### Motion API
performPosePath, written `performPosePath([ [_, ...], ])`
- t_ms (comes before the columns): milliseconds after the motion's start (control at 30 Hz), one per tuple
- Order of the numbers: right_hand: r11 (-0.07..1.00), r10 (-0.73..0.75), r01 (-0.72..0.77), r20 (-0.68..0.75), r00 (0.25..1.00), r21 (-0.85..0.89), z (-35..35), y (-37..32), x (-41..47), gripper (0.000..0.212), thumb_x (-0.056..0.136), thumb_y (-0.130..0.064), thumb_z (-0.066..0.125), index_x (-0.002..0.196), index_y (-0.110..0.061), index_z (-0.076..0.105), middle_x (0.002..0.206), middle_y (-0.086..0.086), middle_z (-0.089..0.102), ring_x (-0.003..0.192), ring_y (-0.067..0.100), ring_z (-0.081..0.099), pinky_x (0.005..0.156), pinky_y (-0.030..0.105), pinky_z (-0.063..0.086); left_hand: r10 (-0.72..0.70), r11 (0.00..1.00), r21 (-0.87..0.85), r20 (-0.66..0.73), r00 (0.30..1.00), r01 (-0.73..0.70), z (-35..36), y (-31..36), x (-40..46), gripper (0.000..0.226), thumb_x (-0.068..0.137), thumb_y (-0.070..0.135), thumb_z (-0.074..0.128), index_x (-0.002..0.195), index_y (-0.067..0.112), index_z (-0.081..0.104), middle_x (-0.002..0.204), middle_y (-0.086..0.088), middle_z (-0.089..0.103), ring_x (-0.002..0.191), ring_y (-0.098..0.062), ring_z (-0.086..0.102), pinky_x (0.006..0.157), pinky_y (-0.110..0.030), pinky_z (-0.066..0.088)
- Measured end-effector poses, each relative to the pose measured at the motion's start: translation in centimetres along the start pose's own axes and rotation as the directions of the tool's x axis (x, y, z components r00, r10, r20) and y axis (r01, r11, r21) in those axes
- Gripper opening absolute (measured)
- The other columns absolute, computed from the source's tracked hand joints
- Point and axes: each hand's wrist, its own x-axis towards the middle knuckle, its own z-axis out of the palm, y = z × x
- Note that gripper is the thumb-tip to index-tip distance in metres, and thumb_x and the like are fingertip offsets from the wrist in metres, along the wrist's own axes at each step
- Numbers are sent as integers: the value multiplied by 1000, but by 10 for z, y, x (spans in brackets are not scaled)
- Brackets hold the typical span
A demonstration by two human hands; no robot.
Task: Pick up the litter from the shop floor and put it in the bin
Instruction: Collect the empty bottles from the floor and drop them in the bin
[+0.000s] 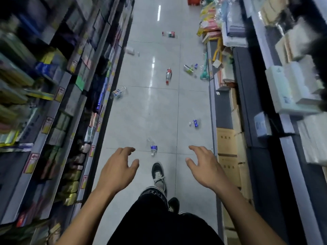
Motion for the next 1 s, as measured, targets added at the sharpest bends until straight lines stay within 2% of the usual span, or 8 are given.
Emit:
performPosePath([
  [233, 997, -14, 21, 89, 996, -80, -28, -23, 108, 55, 101, -45, 45, 152, -27, 36, 152, -6, 41, 139, 17, 35, 108, 37, 37, -73, 996, -60, 2, 997, 73, -17, 7, 97, 43, 95, 42, 54, 136, 30, 52, 131, 10, 57, 113, -13, 59, 90, -38, 52],
  [367, 994, 23, -14, 83, 996, -108, -46, -22, 151, 54, 101, -46, 44, 151, -28, 36, 152, -6, 41, 139, 16, 35, 109, 38, 38, -34, 998, -47, 62, 997, 37, -21, 23, 148, 44, 95, 42, 54, 137, 28, 53, 131, 7, 58, 113, -14, 59, 92, -40, 52],
  [567, 991, 80, -72, 75, 994, -111, -74, 1, 195, 55, 100, -46, 45, 151, -26, 38, 150, -4, 44, 138, 18, 37, 109, 40, 38, 32, 999, 29, 147, 989, -37, -13, 62, 214, 45, 95, 42, 53, 137, 28, 52, 130, 6, 58, 108, -14, 60, 87, -37, 52],
  [700, 991, 108, -99, 102, 989, -87, -88, 30, 230, 54, 99, -46, 46, 149, -27, 40, 147, -5, 46, 136, 18, 39, 107, 41, 41, 48, 997, 55, 173, 984, -58, 6, 95, 255, 46, 94, 42, 53, 138, 28, 52, 130, 6, 58, 114, -13, 58, 87, -35, 51],
  [833, 993, 105, -94, 150, 983, -78, -89, 75, 282, 53, 99, -44, 48, 149, -26, 42, 146, -4, 47, 135, 19, 40, 105, 39, 41, 27, 996, 75, 170, 985, -40, 46, 129, 300, 43, 94, 40, 52, 137, 29, 52, 127, 7, 58, 111, -13, 58, 84, -33, 51],
  [1000, 985, 167, -156, 199, 966, -68, -59, 161, 365, 51, 99, -41, 49, 147, -24, 44, 145, -1, 49, 134, 21, 41, 106, 38, 40, -90, 996, 34, 206, 974, 85, 137, 144, 365, 40, 95, 39, 55, 133, 29, 54, 125, 10, 58, 103, -10, 59, 76, -31, 48],
])
